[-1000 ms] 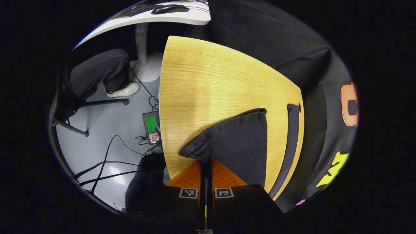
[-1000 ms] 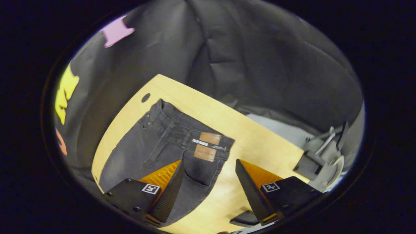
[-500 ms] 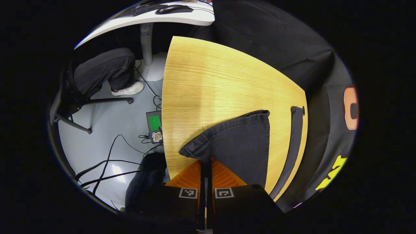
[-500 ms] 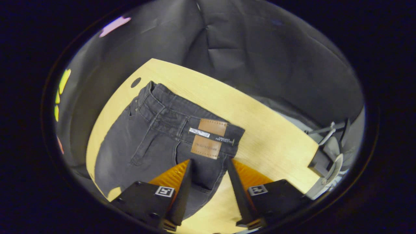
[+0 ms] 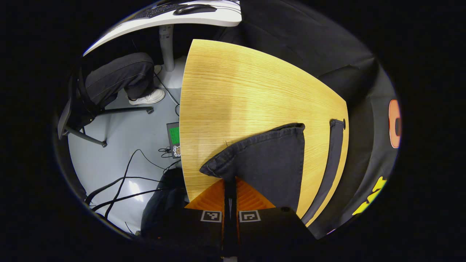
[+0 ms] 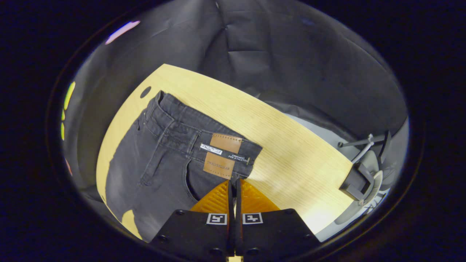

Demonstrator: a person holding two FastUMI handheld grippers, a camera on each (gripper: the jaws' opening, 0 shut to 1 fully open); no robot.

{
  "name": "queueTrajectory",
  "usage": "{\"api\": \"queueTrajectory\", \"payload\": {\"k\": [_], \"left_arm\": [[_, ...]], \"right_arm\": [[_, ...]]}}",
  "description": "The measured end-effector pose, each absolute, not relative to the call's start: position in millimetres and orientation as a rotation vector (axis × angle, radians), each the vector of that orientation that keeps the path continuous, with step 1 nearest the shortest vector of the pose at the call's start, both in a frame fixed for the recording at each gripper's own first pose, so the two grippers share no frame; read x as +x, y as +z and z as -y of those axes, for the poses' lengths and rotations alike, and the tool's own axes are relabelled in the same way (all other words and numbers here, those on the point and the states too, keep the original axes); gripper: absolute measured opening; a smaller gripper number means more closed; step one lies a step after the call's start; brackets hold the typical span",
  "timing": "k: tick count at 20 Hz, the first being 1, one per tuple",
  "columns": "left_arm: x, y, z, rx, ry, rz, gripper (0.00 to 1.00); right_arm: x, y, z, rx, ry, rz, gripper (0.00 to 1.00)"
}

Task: Grasp the waist and the cuffs of the jeans and fold them to make the two legs overlap; first hold the waist and fold one-third of the jeans toward the cuffs, then hold the cuffs and fold the remaining one-third in the same direction to finish folding.

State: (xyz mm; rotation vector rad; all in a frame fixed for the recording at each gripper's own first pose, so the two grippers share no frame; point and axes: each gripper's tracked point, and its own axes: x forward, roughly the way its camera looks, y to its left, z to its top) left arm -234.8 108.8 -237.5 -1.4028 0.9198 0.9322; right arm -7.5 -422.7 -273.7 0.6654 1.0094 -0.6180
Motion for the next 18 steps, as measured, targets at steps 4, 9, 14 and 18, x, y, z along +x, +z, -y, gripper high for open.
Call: {"api": "queueTrajectory", "payload": {"k": [4, 9, 14, 18], "left_arm": [[-203, -210, -121, -1.534, 0.905, -0.821, 0.03], [-137, -160, -143, -1.617, 0.828, -0.704, 0.04], [-45, -125, -166, -1.622, 0.757, -0.622, 0.04], [29, -126, -176, -1.661, 0.764, -0.617, 0.03]], "right_arm": [[-3, -238, 419, 0.773, -0.562, -0.911, 0.01], [48, -168, 391, 0.913, -0.442, -0.74, 0.04], [108, -131, 367, 0.969, -0.361, -0.655, 0.01], [157, -132, 358, 0.982, -0.34, -0.626, 0.01]]}}
